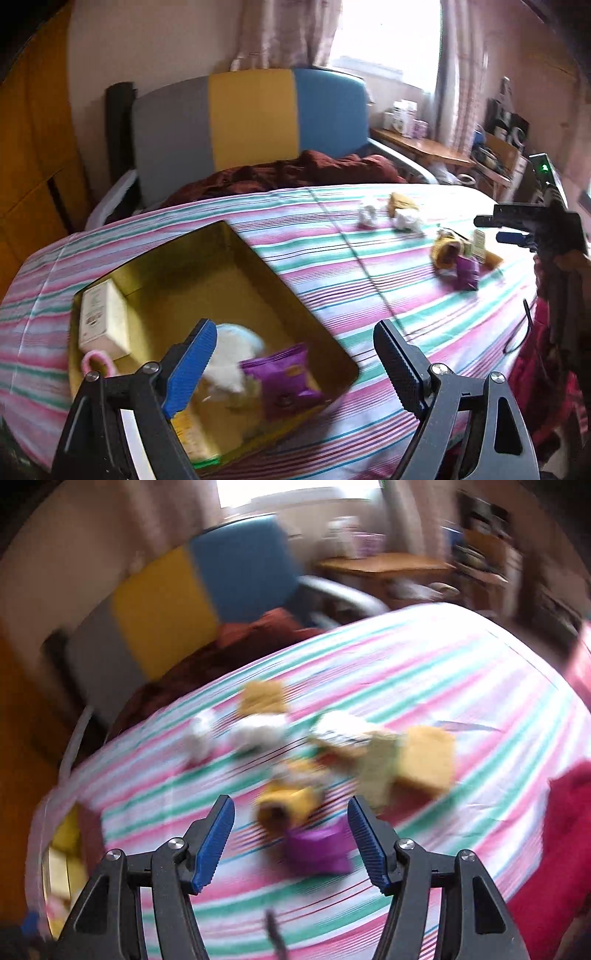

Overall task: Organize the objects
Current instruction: 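Move both grippers away from the tray back toward the remaining items, then grasp yellow sock with left gripper while right gripper grasps second purple packet, then lower yellow sock into tray with left gripper while right gripper drops purple packet in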

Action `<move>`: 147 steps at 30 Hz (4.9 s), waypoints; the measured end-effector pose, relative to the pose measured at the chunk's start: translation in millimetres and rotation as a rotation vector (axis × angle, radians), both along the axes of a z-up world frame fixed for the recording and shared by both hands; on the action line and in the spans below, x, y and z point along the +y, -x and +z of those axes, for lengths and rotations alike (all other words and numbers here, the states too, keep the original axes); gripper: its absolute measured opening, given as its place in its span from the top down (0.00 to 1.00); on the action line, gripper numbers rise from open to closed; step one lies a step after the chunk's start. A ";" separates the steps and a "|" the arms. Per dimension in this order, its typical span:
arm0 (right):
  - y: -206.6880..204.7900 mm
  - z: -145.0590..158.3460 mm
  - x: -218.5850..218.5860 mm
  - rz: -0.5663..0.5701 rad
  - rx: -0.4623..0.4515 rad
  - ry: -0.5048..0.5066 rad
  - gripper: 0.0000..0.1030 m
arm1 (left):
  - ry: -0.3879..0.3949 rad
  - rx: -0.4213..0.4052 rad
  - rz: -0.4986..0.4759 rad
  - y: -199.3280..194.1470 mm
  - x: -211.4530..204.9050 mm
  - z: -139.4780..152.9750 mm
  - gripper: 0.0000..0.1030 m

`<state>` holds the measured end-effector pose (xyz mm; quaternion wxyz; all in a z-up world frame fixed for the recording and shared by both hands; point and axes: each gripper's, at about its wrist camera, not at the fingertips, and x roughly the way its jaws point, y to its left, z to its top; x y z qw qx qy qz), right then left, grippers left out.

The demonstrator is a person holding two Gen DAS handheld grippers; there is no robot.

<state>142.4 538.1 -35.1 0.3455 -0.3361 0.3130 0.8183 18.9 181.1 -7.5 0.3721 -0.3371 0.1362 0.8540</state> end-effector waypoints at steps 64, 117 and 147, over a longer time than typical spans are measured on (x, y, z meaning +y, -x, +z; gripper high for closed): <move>-11.0 -44.1 48.5 0.013 0.134 0.340 0.33 | 0.062 -0.461 -0.239 44.0 235.7 -94.4 0.61; 87.6 -24.7 -69.7 0.439 0.012 0.170 0.65 | -0.126 -0.228 -0.041 29.9 50.8 -11.3 0.70; 226.4 -38.8 -266.5 0.891 -0.211 -0.037 0.64 | -0.087 -0.288 0.386 117.0 -96.1 -76.5 0.60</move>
